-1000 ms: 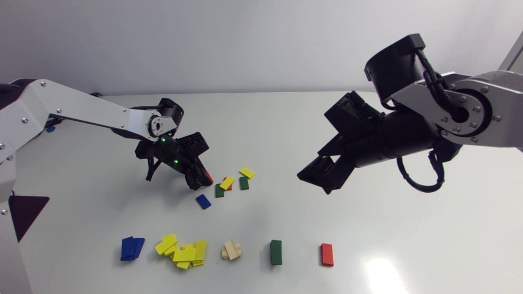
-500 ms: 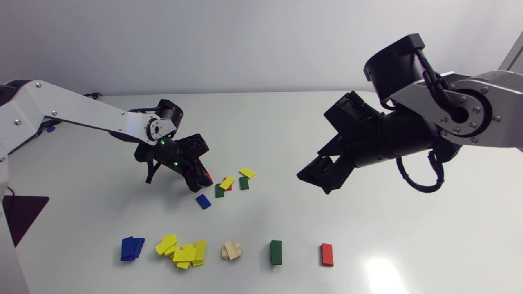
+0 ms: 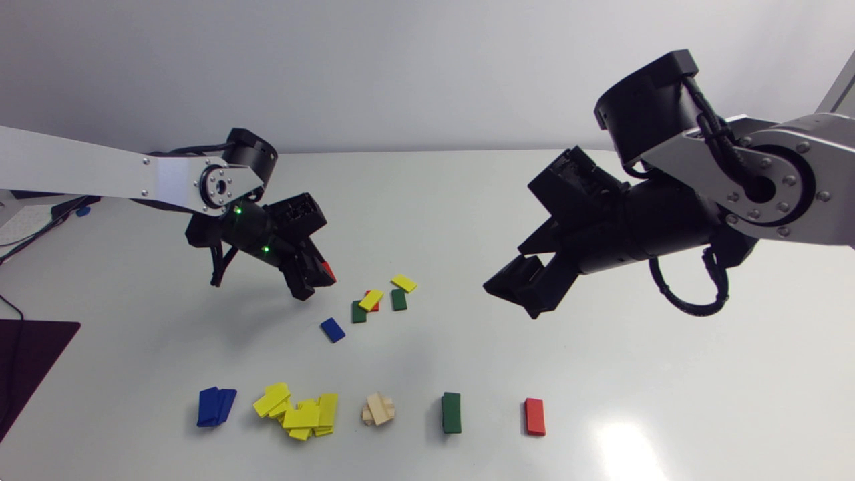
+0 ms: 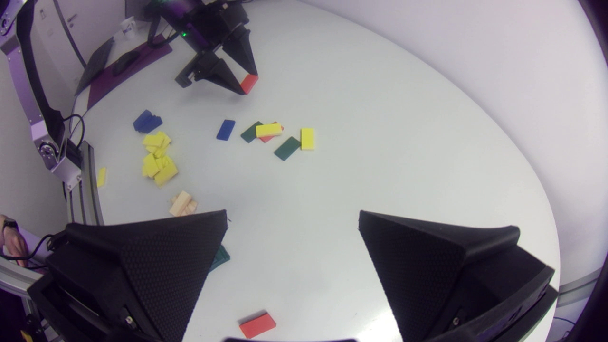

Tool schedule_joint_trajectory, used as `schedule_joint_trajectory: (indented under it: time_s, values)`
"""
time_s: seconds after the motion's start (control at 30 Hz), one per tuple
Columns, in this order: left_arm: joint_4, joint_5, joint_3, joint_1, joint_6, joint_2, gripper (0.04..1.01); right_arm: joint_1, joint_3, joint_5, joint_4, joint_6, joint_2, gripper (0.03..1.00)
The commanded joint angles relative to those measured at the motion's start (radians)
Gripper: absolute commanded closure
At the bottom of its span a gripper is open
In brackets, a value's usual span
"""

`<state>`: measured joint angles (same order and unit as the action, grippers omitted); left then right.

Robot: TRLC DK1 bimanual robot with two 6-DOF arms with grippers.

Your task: Take domino bricks one by one from the mixed stack on the table and place each onto the existing stack of the same color.

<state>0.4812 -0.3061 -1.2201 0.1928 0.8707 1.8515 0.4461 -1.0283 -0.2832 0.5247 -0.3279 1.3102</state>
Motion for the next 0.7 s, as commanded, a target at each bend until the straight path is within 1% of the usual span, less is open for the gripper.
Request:
schedule_joint_trajectory:
  time_s: [0.0,0.2,0.37,0.53,0.67]
  values:
    - [0.017,0.001,0.053,0.046,-0.01,-0.066,0.567,-0.001,0.024,0.006,0.011,0.032,-0.032,0.066]
    - [0.016,0.001,0.125,0.195,-0.055,-0.135,0.569,-0.043,0.048,0.006,0.026,0.032,-0.098,0.066]
    - [0.016,-0.002,0.137,0.3,-0.101,-0.158,0.567,-0.086,0.077,0.006,0.04,0.03,-0.15,0.066]
    - [0.013,-0.002,0.117,0.367,-0.127,-0.172,0.567,-0.116,0.108,0.006,0.051,0.029,-0.198,0.066]
    - [0.01,-0.002,0.091,0.407,-0.127,-0.138,0.567,-0.129,0.142,0.007,0.051,0.03,-0.23,0.066]
